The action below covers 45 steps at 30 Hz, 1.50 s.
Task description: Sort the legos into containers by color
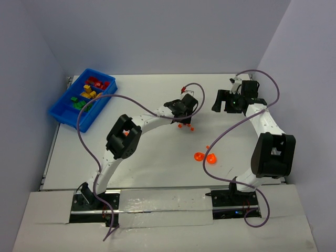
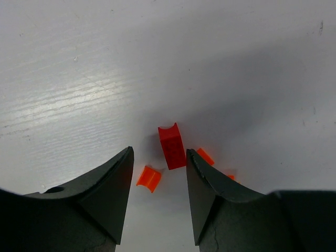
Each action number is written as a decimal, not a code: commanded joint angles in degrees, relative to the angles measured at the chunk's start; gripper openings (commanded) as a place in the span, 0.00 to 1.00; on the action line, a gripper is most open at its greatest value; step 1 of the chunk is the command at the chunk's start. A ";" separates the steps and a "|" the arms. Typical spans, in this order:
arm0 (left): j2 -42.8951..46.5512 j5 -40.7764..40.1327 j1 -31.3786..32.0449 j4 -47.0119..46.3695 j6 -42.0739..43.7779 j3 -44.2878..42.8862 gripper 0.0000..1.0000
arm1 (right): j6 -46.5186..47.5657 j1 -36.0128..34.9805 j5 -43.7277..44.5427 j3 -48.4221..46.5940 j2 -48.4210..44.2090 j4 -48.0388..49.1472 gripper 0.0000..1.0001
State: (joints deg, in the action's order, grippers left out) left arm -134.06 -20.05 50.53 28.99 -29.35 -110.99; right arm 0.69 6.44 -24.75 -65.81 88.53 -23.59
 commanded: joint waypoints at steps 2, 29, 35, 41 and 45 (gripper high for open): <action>-1.00 2.25 -0.45 -0.38 -0.74 -3.72 0.54 | -0.34 0.33 -0.45 0.75 -2.49 1.82 0.96; 2.29 4.81 -4.96 -1.95 5.09 -1.13 0.08 | -0.60 0.37 -0.94 -0.60 -1.61 2.15 0.96; 16.47 11.56 -14.24 -7.35 10.63 5.75 0.00 | -0.60 0.24 -2.06 -1.16 -1.70 2.16 0.96; 30.20 22.77 -32.67 -13.45 11.70 15.39 0.00 | -0.07 -1.00 -1.88 -1.69 -1.07 2.23 0.98; 29.94 21.79 -43.31 -13.39 14.30 14.08 0.00 | 0.19 -2.28 -1.38 -2.17 -0.32 2.31 1.00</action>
State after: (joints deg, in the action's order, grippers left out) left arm -104.05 -1.55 11.64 17.59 -18.50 -96.54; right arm 0.49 5.53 -26.13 -65.49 88.53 -23.20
